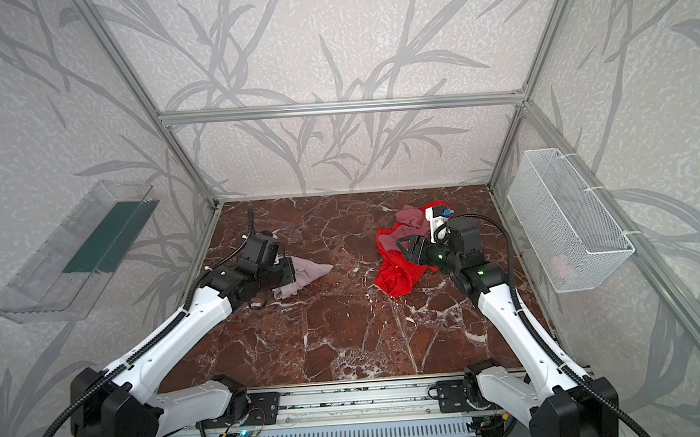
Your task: Pick out a specific cloth from the pile
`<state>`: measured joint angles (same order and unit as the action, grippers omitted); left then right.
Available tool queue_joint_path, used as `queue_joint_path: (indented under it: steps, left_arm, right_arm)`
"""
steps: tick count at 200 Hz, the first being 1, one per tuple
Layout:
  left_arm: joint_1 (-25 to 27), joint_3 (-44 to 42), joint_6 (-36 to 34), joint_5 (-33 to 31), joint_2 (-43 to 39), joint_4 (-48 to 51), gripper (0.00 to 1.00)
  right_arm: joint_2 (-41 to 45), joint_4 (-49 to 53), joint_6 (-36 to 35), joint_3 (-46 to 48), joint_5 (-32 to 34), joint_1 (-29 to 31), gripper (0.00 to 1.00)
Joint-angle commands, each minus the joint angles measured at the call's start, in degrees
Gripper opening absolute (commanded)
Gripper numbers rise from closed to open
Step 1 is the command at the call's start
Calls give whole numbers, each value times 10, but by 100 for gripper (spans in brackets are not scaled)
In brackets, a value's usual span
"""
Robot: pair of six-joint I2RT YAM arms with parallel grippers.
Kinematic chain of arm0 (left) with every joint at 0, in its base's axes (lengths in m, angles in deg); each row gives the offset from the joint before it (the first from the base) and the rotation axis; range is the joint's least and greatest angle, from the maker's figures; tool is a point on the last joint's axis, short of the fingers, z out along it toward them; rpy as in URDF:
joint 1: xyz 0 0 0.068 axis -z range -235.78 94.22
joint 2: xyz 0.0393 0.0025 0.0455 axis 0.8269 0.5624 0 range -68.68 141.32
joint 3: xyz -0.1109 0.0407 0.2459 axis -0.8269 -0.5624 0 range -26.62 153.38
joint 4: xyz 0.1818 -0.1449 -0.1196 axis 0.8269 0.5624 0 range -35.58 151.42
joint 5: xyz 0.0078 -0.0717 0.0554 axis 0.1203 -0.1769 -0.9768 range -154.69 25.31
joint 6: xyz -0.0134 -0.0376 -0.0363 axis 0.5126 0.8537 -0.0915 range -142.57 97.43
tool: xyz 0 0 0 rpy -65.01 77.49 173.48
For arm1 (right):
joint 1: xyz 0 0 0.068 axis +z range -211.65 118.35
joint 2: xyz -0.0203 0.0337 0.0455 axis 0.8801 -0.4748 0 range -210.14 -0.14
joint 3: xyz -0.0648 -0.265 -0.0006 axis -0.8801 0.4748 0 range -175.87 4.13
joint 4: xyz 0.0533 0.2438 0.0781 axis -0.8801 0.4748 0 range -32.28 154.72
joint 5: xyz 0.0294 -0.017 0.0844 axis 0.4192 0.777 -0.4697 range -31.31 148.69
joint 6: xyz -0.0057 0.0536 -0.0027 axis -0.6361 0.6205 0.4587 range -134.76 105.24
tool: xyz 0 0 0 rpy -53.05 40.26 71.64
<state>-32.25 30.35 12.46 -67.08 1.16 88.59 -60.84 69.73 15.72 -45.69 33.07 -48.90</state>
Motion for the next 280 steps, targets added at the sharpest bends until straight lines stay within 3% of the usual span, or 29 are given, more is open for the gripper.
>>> queue_joint_path:
  steps: [1, 67, 141, 190, 227, 237, 259, 280]
  left_arm:
    - [-31, 21, -22, 18, 17, -25, 0]
    - [-146, 32, -9, 108, 140, -128, 0]
    - [-193, 55, -20, 142, 289, -153, 0]
    - [-195, 58, -38, 93, 297, -135, 0]
    - [-186, 56, -62, 88, 227, -119, 0]
    - [-178, 57, -70, 78, 201, -108, 8]
    - [-160, 59, -81, 53, 147, -80, 38]
    - [-138, 67, -88, 34, 109, -45, 48]
  right_arm:
    - [6, -10, 6, -2, -8, -2, 68]
    - [-6, -8, 4, -14, -16, -2, 68]
    - [-17, -7, 2, -18, -13, -2, 68]
    - [-16, 0, -2, -25, -10, -3, 68]
    - [-21, 7, -8, -37, -8, -3, 68]
    - [-22, 15, -12, -43, -11, -4, 68]
    - [-13, 18, -16, -44, -5, -4, 68]
    - [-8, 19, -17, -43, -3, -5, 69]
